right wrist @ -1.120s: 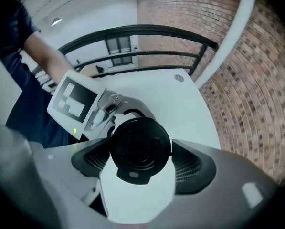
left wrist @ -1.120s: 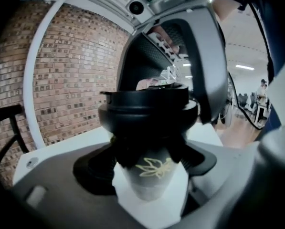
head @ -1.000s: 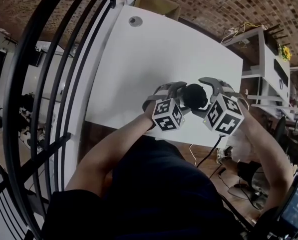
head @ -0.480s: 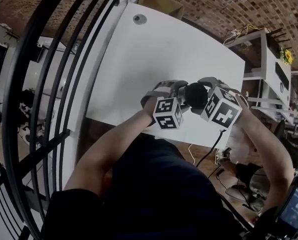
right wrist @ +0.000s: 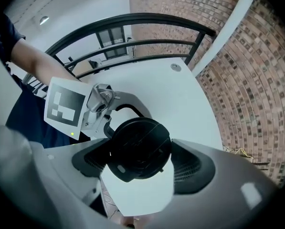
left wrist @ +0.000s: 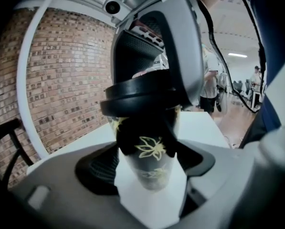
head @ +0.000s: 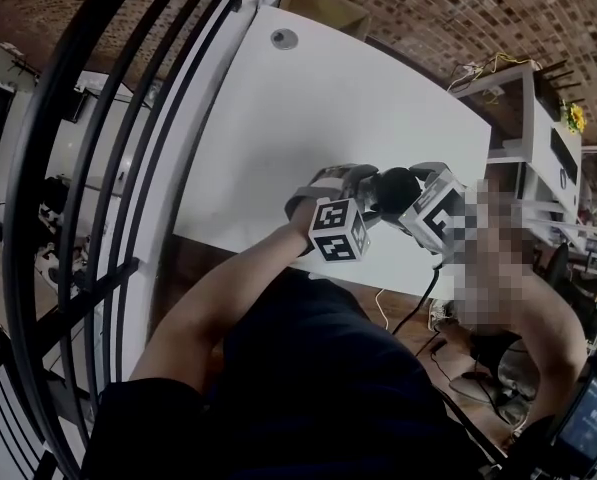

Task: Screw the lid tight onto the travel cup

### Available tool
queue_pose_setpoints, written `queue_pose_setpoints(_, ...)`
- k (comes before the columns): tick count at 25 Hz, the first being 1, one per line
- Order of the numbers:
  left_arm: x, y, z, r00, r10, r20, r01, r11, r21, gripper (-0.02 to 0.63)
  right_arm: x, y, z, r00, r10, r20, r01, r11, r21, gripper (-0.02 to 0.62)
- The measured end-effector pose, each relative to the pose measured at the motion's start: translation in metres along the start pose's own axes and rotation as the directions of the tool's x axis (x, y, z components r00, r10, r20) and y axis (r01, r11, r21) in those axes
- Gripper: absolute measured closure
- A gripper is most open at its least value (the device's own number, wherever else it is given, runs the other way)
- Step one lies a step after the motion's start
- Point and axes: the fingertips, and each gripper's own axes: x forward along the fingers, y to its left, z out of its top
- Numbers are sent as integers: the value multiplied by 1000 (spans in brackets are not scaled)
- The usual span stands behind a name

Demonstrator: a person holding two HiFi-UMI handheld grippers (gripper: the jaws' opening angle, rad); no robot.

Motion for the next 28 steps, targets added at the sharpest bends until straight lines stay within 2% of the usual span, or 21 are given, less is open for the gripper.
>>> queue_pose_setpoints(4,-1,2,-2,1000,24,4,-24,999,-22,225,-2,0,9,998,18,65,-22,998,60,192)
queue_pose_setpoints(5,-2,3,-2,1000,25,5,-25,999,-28,224,-3,0,12,996,17,84,-20,999,32,192)
queue_pose_setpoints(6,-3,3,-3,1000,17,8,-16,999,-30,222,-4,1,13,995,13,96,-9,999,-43,192)
queue_pose_setpoints(7,-5,2,-4,1000,-4,14,4,1000,-28,222,-5,2,12,996,3,95,13,985,-172,195)
queue_pose_setpoints(8,-7,0,-3,999,-34,24,34,999,-21,202,-6,5,10,996,-14,86,43,938,-343,196)
queue_pose_setpoints(9,-8,-2,-2,997,-69,35,70,998,-8,168,-6,8,5,996,-32,81,69,852,-518,201)
queue_pose_setpoints(10,-9,-5,0,994,-105,39,104,994,10,154,-7,12,1,995,-38,87,87,747,-659,216)
queue_pose_setpoints(11,-7,-8,1,990,-135,33,134,990,34,150,-7,17,-2,995,-31,100,96,654,-750,218)
queue_pose_setpoints(12,-3,-11,1,987,-157,20,156,986,60,150,-7,21,-4,993,-17,113,101,592,-799,218)
queue_pose_setpoints(14,5,-14,1,983,-186,2,185,979,87,150,-5,24,-6,993,-4,122,105,533,-840,218)
queue_pose_setpoints(15,8,-13,2,981,-195,2,194,978,83,156,-5,24,-7,993,-5,121,107,514,-851,218)
queue_pose_setpoints(16,9,-12,4,981,-196,6,195,978,73,192,-5,23,-8,993,-11,119,108,508,-855,216)
queue_pose_setpoints(17,8,-10,5,982,-190,11,189,980,64,199,-5,22,-7,993,-15,116,107,525,-844,218)
queue_pose_setpoints(18,8,-9,6,984,-177,17,175,983,56,201,-6,22,-6,993,-14,115,102,571,-814,218)
queue_pose_setpoints(21,4,-9,6,994,-106,35,105,994,27,202,-11,26,4,990,27,137,62,798,-599,221)
queue_pose_setpoints(22,3,-10,5,996,-76,37,76,997,14,202,-13,27,7,989,39,140,37,862,-505,222)
queue_pose_setpoints(23,2,-10,5,998,-46,37,46,999,1,202,-15,28,9,990,46,134,14,910,-415,224)
queue_pose_setpoints(25,2,-10,5,999,9,33,-8,1000,-20,202,-15,26,11,993,37,108,-6,961,-276,225)
queue_pose_setpoints(27,2,-10,2,999,28,25,-28,999,-29,201,-12,24,11,994,34,102,-9,971,-237,227)
queue_pose_setpoints(28,1,-10,1,1000,15,24,-14,1000,-24,200,-11,27,14,992,51,116,-19,964,-264,227)
